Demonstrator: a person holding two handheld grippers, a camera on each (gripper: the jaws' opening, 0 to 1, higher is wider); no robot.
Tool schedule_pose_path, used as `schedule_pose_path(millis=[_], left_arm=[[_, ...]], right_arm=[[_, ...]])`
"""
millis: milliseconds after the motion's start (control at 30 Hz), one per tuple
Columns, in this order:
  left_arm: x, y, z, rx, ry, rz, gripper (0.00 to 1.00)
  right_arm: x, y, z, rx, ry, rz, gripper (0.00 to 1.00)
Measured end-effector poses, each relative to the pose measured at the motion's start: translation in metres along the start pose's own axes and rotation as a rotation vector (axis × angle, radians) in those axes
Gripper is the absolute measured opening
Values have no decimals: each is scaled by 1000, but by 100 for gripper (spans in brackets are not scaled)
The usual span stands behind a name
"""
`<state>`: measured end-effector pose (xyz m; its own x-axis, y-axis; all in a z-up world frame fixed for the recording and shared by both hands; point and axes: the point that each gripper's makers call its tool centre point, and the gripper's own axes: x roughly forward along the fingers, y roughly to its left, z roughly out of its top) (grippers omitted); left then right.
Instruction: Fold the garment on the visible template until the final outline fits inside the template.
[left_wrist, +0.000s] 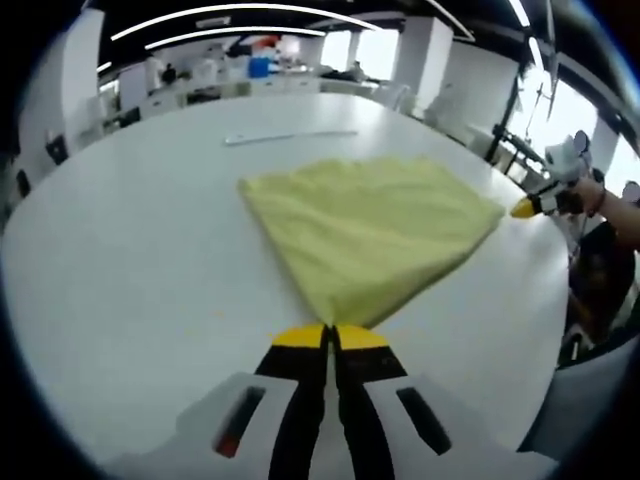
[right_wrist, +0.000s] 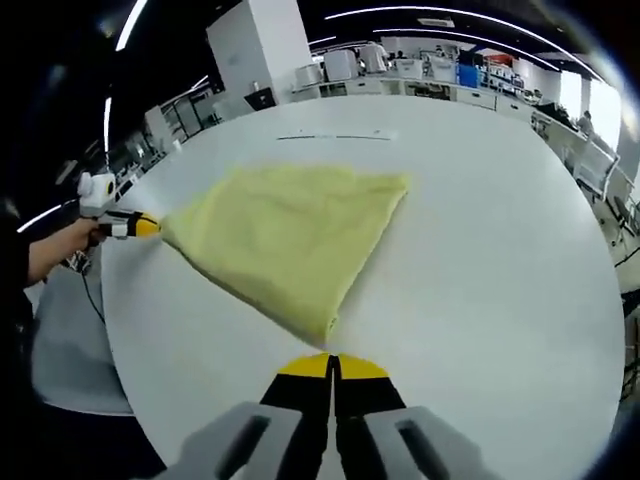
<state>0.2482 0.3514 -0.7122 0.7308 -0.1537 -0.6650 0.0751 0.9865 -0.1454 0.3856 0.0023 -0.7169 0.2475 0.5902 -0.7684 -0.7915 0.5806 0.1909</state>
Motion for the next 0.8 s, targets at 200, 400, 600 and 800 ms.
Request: schedule_pose_path(millis=[200, 400, 600, 800], left_arm=[[2, 1, -2, -20, 2, -2, 0], [3, 2, -1, 11, 12, 1, 0], [3, 2, -1, 6, 10, -1, 0], [4, 3, 0, -2, 12, -4, 0]], right_arm=[[-2, 10, 2, 2, -10, 11, 0], [1, 20, 6, 15, -16, 33, 0], [3, 19, 13, 6, -25, 31, 6], [7, 16, 20, 11, -35, 41, 6]])
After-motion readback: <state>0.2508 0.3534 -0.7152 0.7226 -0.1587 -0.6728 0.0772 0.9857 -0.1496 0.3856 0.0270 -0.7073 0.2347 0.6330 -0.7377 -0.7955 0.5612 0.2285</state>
